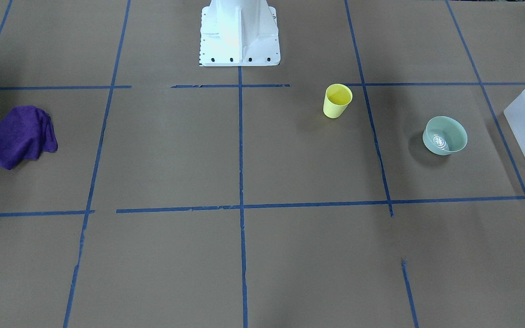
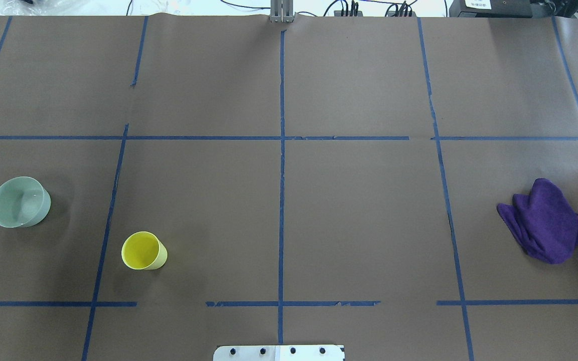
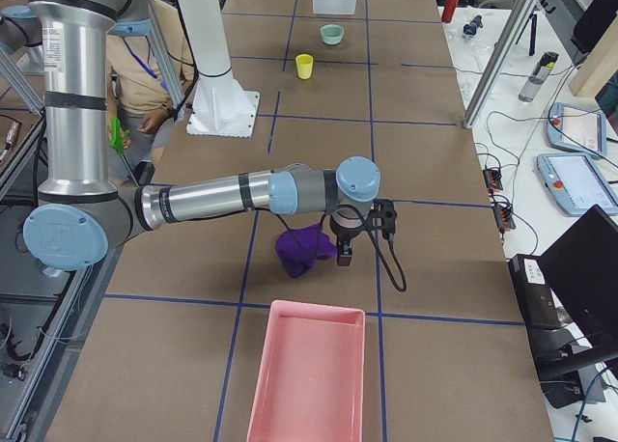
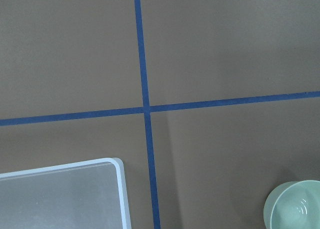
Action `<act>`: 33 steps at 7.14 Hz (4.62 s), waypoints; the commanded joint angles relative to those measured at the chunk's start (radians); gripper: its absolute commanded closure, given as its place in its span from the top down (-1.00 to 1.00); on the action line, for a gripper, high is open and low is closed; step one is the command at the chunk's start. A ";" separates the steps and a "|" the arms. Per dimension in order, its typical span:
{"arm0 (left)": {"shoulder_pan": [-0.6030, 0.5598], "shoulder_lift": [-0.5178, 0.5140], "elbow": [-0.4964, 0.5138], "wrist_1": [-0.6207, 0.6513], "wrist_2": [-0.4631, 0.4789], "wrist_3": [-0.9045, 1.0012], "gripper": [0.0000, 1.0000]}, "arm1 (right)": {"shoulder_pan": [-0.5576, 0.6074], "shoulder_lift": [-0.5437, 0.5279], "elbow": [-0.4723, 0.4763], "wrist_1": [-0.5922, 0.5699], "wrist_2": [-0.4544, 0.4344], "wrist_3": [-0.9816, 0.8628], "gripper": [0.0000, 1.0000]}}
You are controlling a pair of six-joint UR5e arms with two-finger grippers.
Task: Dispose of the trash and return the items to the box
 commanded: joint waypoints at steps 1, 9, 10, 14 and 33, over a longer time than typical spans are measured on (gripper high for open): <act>0.209 -0.006 -0.132 -0.040 0.016 -0.334 1.00 | 0.000 0.000 0.001 0.001 0.006 0.000 1.00; 0.815 -0.139 -0.338 -0.030 0.266 -1.016 1.00 | -0.028 -0.003 -0.002 0.000 0.021 -0.005 1.00; 0.823 -0.110 -0.355 -0.018 0.269 -1.021 1.00 | -0.028 -0.005 -0.005 0.001 0.021 -0.006 1.00; 0.882 -0.109 -0.329 -0.018 0.335 -1.064 1.00 | -0.028 -0.012 -0.003 0.001 0.023 -0.005 1.00; 0.110 0.134 -0.296 -0.019 0.186 -0.248 -1.00 | -0.078 0.011 -0.019 0.001 0.020 -0.006 1.00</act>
